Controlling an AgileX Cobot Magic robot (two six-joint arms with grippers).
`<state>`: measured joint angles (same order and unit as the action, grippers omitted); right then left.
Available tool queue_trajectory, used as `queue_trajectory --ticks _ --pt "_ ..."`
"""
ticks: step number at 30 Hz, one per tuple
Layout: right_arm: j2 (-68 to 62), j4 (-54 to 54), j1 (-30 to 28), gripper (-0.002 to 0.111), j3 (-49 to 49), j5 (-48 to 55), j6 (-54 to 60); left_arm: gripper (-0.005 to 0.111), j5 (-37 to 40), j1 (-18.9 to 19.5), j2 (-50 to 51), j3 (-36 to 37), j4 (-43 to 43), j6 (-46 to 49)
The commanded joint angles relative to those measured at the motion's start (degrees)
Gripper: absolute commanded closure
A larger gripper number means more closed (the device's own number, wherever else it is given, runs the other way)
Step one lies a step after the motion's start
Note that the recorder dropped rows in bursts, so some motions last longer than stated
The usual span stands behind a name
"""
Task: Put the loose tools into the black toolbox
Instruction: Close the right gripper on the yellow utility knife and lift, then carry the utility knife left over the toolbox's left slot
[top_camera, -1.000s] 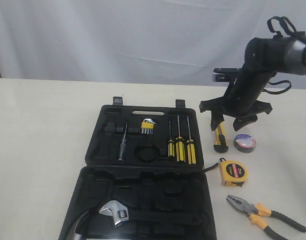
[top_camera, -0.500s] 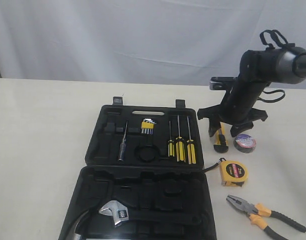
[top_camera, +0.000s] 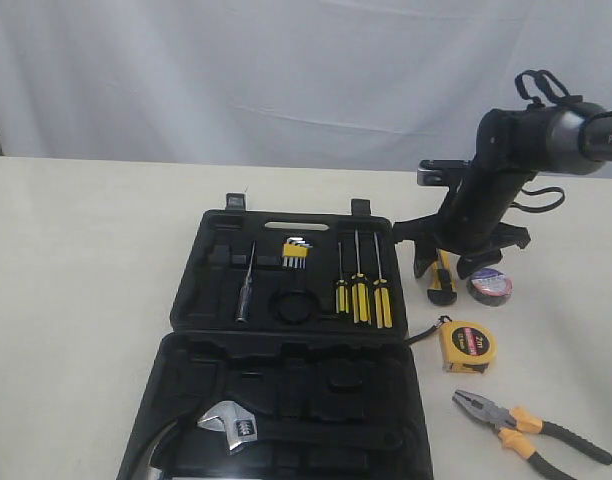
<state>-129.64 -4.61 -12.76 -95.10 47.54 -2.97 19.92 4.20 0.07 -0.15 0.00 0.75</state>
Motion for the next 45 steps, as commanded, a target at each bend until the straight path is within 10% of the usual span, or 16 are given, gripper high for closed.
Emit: queue_trajectory --ticks 1,14,27,45 --pt "-0.32 -0.02 -0.35 0.048 -0.09 -0.74 0.46 0.107 -0.31 -0.27 -0.07 0.15 0.00 -0.33" --pt "-0.74 -0.02 -0.35 0.050 -0.09 0.81 0.06 0.107 -0.31 -0.27 -0.07 0.15 0.00 -0.33" --pt "-0.52 -0.02 -0.35 0.098 -0.09 3.09 0.81 0.107 -0.31 -0.27 -0.07 0.15 0.00 -0.33" --pt "15.28 -3.83 5.10 0.098 -0.89 13.44 -5.78 0.107 -0.31 -0.27 -0.07 0.15 0.00 -0.33"
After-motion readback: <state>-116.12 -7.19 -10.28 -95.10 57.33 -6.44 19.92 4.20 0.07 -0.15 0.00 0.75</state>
